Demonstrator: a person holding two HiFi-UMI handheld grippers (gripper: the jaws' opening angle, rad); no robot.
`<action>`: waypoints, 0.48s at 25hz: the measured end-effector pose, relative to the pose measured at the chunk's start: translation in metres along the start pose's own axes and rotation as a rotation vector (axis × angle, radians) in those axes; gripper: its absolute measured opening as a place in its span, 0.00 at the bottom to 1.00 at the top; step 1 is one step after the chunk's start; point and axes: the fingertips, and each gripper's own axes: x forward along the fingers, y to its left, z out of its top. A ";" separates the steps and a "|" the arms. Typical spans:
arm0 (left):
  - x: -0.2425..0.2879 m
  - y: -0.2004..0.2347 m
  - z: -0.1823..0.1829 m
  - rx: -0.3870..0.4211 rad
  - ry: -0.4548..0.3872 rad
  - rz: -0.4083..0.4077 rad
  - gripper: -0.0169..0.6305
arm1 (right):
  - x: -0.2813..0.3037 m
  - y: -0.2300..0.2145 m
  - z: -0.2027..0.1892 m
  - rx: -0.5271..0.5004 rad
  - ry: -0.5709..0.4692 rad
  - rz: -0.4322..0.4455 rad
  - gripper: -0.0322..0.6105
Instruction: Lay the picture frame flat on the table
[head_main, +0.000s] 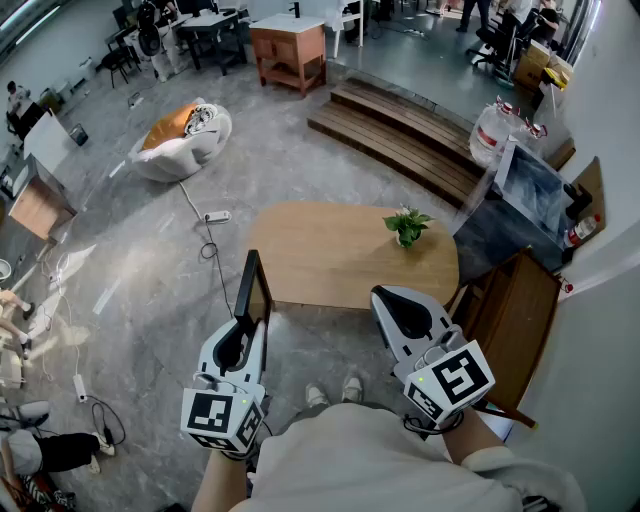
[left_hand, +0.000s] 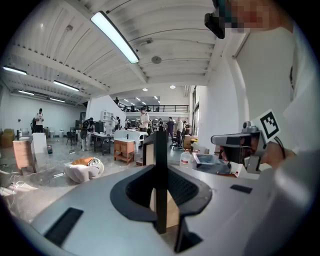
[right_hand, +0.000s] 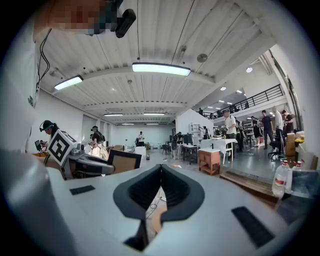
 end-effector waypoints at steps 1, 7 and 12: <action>0.001 0.000 0.000 0.000 0.001 -0.002 0.13 | 0.001 0.000 0.000 -0.001 0.000 0.002 0.05; 0.009 -0.001 -0.001 -0.004 0.002 -0.006 0.13 | 0.006 -0.006 -0.007 0.002 0.009 0.009 0.05; 0.015 -0.007 -0.005 -0.014 0.009 0.000 0.13 | 0.003 -0.014 -0.015 0.010 0.020 0.015 0.05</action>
